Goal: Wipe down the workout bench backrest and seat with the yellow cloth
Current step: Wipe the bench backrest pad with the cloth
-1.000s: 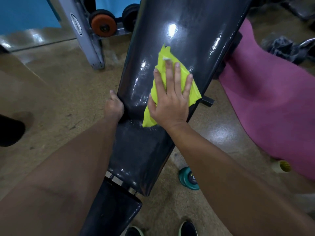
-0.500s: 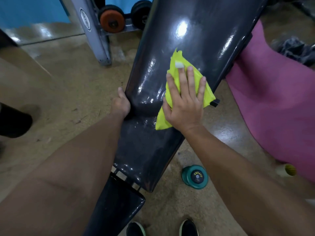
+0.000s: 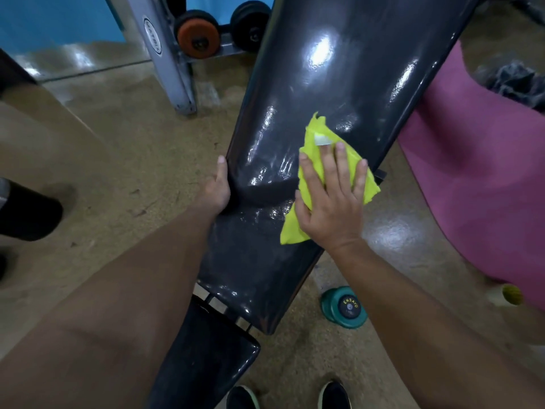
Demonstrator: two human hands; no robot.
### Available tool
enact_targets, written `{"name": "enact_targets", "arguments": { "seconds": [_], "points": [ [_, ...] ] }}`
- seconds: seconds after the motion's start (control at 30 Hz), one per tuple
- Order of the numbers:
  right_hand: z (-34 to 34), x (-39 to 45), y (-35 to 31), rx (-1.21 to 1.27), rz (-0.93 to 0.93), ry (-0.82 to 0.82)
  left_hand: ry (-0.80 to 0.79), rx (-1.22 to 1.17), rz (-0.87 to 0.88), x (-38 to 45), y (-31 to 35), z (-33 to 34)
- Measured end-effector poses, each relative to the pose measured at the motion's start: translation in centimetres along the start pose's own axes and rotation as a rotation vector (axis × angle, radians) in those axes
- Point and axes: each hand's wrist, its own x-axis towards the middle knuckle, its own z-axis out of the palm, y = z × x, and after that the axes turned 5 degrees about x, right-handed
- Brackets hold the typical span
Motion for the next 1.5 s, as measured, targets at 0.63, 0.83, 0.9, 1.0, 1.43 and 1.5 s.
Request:
{"name": "enact_targets", "arguments": {
  "seconds": [0.63,0.83,0.9,1.0,1.43,1.5],
  "points": [
    [0.0,4.3,-2.9,-0.033,0.239,0.063,0.053,0.0,0.064,-0.2,-0.4,1.0],
    [-0.2,3.2,-0.7,-0.022,0.091,0.051,0.057,-0.003,0.078,-0.4,-0.3,0.7],
    [-0.5,4.0,-0.4,-0.036,0.158,0.066,0.066,0.014,0.069,-0.5,-0.3,0.7],
    [-0.4,5.2,-2.1,-0.039,0.205,0.053,0.056,0.007,0.073,-0.4,-0.5,0.7],
    [0.6,4.7,-4.4,-0.039,0.145,-0.009,0.065,-0.037,0.229,-0.8,-2.6,0.5],
    [1.0,3.6,-4.9,-0.031,-0.011,-0.104,0.045,-0.069,0.265,-0.7,-3.1,0.5]
  ]
}}
